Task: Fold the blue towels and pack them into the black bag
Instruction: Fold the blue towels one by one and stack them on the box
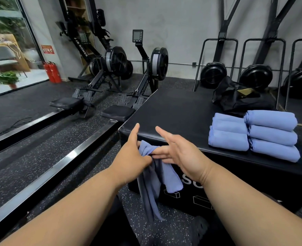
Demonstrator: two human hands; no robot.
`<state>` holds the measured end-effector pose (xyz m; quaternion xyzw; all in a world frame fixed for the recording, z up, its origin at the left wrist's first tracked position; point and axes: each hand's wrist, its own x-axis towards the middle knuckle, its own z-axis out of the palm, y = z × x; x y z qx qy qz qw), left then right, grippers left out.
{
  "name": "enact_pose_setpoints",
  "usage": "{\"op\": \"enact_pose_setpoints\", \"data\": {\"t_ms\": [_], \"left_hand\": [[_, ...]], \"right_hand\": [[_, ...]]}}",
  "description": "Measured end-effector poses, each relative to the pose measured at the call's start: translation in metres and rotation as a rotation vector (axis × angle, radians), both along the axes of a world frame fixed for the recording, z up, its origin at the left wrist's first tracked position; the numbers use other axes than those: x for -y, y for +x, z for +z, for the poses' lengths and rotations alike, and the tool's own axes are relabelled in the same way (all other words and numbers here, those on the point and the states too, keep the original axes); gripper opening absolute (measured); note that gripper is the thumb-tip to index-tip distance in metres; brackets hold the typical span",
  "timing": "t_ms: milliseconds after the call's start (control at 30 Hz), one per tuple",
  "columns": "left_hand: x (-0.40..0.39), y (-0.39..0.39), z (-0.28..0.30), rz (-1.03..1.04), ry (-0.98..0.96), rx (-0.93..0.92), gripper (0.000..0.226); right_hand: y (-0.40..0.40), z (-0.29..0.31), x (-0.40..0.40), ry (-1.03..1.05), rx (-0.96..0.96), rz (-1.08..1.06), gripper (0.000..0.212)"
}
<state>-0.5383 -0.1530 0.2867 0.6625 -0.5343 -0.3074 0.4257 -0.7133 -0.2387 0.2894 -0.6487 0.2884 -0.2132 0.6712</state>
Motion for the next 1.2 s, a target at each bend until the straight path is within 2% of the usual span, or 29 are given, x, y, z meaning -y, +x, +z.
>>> {"op": "enact_pose_setpoints", "data": {"t_ms": [67, 200, 300, 433, 500, 633, 700, 767, 833, 933, 1033, 1100, 1200], "left_hand": [[0.001, 0.002, -0.001, -0.022, 0.032, -0.054, 0.111], [0.010, 0.010, -0.003, -0.009, 0.070, -0.320, 0.110], [0.015, 0.013, 0.001, 0.021, 0.081, -0.532, 0.115], [0.015, 0.012, 0.008, -0.033, 0.137, -0.703, 0.109], [0.015, 0.012, 0.006, -0.045, 0.150, -0.697, 0.103], [0.012, 0.013, 0.001, 0.038, 0.013, -0.303, 0.099], [0.007, 0.013, -0.004, 0.092, -0.082, -0.237, 0.088], [0.005, 0.011, -0.008, 0.063, -0.097, -0.270, 0.078], [0.004, 0.008, -0.013, -0.033, -0.004, -0.305, 0.070], [0.004, 0.004, -0.018, -0.089, 0.057, -0.376, 0.078], [0.007, -0.002, -0.019, -0.072, 0.037, -0.491, 0.079], [0.012, -0.007, -0.015, -0.051, 0.011, -0.627, 0.070], [0.023, -0.011, -0.007, 0.040, -0.019, -0.814, 0.060]], "right_hand": [[-0.003, 0.004, -0.002, -0.137, -0.023, -0.081, 0.050], [-0.006, 0.002, -0.005, -0.361, -0.107, -0.136, 0.076], [-0.008, -0.003, -0.006, -0.381, -0.106, -0.065, 0.087], [-0.007, -0.004, -0.005, -0.313, -0.062, -0.065, 0.082], [-0.006, -0.002, -0.004, -0.280, -0.044, -0.090, 0.076], [-0.006, 0.006, -0.004, -0.187, 0.035, -0.110, 0.065], [-0.007, 0.007, -0.001, -0.177, 0.065, -0.116, 0.062], [-0.006, 0.007, 0.002, -0.179, 0.075, -0.118, 0.061], [-0.006, 0.008, 0.005, -0.166, 0.093, -0.114, 0.061], [-0.008, 0.011, 0.007, -0.120, 0.118, -0.115, 0.060], [-0.010, 0.010, 0.012, -0.179, 0.064, -0.152, 0.059], [-0.009, 0.009, 0.015, -0.253, 0.010, -0.246, 0.058], [-0.005, 0.002, 0.017, -0.327, 0.033, -0.476, 0.051]]}}
